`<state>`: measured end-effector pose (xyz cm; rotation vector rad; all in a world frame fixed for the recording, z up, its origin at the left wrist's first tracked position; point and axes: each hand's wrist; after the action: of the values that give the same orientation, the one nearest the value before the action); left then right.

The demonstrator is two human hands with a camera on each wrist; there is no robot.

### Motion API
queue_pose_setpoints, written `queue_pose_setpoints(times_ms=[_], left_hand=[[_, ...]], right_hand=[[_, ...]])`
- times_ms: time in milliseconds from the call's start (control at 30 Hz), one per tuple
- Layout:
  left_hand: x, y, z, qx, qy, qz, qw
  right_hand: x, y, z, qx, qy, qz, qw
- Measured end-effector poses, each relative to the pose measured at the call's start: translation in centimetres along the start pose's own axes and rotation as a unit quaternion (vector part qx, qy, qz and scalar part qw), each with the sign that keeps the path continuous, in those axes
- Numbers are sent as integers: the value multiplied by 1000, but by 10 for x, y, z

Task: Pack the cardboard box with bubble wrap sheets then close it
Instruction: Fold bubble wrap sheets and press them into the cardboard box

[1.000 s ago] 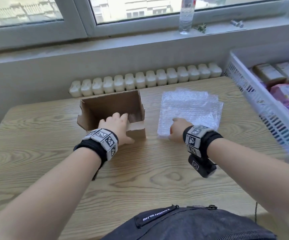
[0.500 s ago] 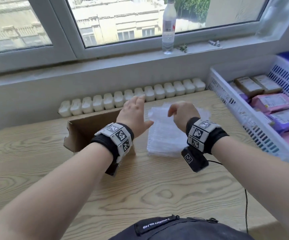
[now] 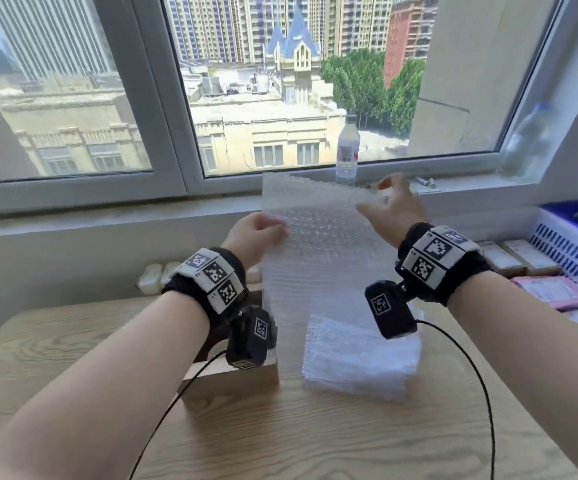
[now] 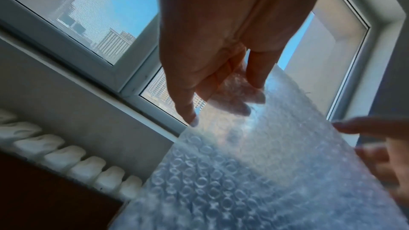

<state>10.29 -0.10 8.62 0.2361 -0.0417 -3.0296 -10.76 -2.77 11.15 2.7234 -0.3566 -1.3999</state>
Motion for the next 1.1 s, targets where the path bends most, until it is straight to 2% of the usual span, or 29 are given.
queue_pose_setpoints(times_ms=[100, 233, 333, 467, 567, 700, 800, 900, 1000, 1100], left_hand=[[-18, 1, 5, -28, -24, 29, 999], [-36, -1, 6, -29, -9, 97, 995], [-46, -5, 4, 11, -1, 137, 990], [-54, -11, 0, 47, 59, 104, 992], [-60, -10, -2, 65, 104, 78, 989], [-62, -8, -1, 79, 126, 77, 986], [-64, -7, 1, 77, 139, 89, 983], [-68, -5, 2, 71, 127, 82, 986], [-68, -4, 5, 43, 77, 59, 994], [-64, -7, 8, 18, 49, 59, 997]], right_hand=[[4, -1, 4, 34, 153, -90, 983], [12, -3, 0, 13, 249, -99, 963], [14, -8, -3, -24, 233, -112, 966], [14, -10, -8, -48, 212, -110, 970], [14, -11, -10, -64, 196, -83, 975], [12, -13, -13, -90, 149, -51, 983], [8, -12, -16, -99, 127, -32, 986], [5, -9, -16, -93, 135, -53, 985], [7, -6, -15, -81, 154, -79, 982], [11, -4, -15, -90, 145, -68, 983]])
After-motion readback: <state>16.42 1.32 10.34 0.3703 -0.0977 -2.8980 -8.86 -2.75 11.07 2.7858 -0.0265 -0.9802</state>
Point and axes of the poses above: each hand's wrist, its own y-axis towards the middle knuckle, its own x-axis out of the palm, z = x × y, and after that the axes turned 11 degrees about -y, right-handed
